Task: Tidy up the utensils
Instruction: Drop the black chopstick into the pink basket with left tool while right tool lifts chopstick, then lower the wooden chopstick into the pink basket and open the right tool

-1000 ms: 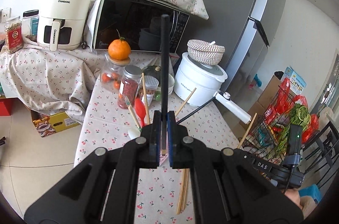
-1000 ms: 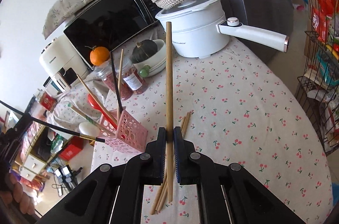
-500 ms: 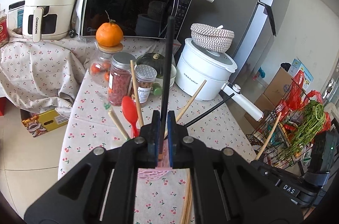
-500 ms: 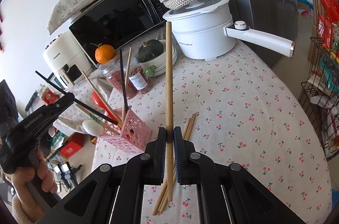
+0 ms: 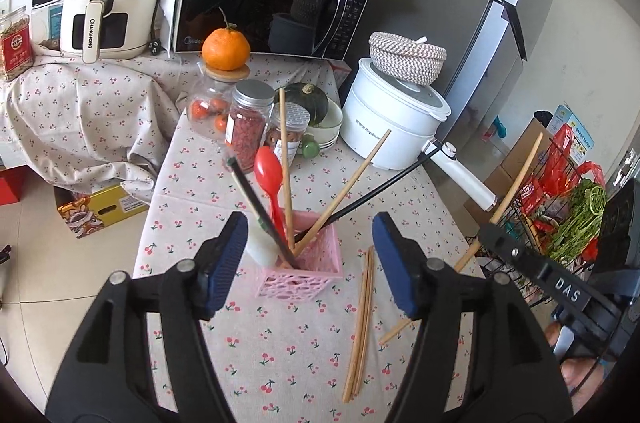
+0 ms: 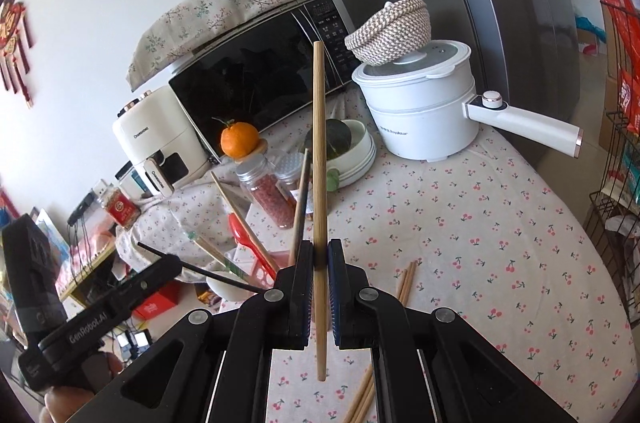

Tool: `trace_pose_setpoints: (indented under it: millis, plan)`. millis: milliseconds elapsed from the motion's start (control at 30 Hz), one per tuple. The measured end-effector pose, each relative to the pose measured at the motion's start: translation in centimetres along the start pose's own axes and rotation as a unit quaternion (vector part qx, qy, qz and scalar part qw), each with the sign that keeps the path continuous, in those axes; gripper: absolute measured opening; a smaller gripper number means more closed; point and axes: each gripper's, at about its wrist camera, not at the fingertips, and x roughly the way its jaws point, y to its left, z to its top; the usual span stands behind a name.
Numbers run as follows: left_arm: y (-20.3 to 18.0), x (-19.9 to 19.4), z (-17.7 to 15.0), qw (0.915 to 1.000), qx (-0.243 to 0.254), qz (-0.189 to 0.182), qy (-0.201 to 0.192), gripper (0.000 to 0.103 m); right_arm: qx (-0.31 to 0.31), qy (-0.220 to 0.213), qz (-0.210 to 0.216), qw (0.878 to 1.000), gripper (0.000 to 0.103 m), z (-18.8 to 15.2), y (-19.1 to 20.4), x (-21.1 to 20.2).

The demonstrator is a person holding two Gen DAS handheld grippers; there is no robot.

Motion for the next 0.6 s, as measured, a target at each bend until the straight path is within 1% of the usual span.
trace_pose_setpoints:
  millis: [100,300,500,600]
  plan:
    - [1.0,-0.4,-0.6,0.9998,-0.003,0.008,0.020,0.069,-0.007,-0.029,0.003,1.000,0.007,0.7,1.5,0.3]
    - [3.3,-1.4,-1.6,0.9983,-0.011,0.018,0.054,0.070,-0.023,-0.084,0.017,0.996,0.007,1.8,4.4,1.6]
    - [5.0,-1.3,-2.6,0.9961,-0.007,0.025,0.085,0.070,-0.027,-0.116,0.002,0.993,0.007,1.8,6.3,4.4]
    - [5.4,-1.0,-2.9,0.9950,-0.005,0.030,0.095,0.070,-0.014,-0.116,-0.004,0.993,0.007,1.4,6.5,6.1]
